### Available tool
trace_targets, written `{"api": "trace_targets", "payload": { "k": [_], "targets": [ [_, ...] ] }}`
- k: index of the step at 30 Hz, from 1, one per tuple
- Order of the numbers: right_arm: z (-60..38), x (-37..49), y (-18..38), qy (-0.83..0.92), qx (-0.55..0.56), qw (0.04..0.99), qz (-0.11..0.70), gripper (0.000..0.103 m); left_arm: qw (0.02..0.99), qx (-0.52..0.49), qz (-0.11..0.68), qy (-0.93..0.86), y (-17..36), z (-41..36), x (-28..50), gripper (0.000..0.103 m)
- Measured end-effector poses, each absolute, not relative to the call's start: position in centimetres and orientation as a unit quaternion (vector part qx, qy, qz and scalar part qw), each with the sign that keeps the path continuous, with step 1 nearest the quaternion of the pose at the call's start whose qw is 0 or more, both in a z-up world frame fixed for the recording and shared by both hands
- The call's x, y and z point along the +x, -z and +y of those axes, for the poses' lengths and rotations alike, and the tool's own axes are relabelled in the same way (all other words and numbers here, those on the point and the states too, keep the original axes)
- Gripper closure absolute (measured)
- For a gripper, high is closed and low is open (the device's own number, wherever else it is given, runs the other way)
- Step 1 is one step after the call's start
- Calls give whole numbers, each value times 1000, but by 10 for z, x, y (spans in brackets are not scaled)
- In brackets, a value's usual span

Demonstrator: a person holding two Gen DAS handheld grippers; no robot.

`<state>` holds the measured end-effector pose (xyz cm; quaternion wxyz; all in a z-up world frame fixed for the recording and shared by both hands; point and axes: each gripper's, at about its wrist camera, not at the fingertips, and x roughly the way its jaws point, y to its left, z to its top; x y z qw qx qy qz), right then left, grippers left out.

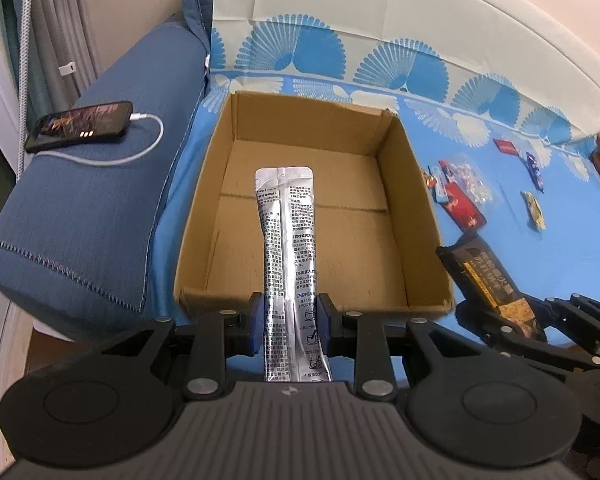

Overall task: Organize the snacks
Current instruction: 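Carry the silver pack with the left tool while the right tool carries the dark bar into the box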

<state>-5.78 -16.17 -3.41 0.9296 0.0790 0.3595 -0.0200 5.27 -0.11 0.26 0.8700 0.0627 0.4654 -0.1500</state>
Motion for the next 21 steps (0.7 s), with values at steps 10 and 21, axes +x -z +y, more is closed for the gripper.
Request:
{"api": "trace_targets", "payload": {
  "k": [10,21],
  "targets": [
    [-168,22,53,22,98,919,382,58,862,80,482,138,22,-20,125,73],
    [-175,109,96,44,109,901,417,58,837,110,520,130,81,-42,201,73]
  ]
}}
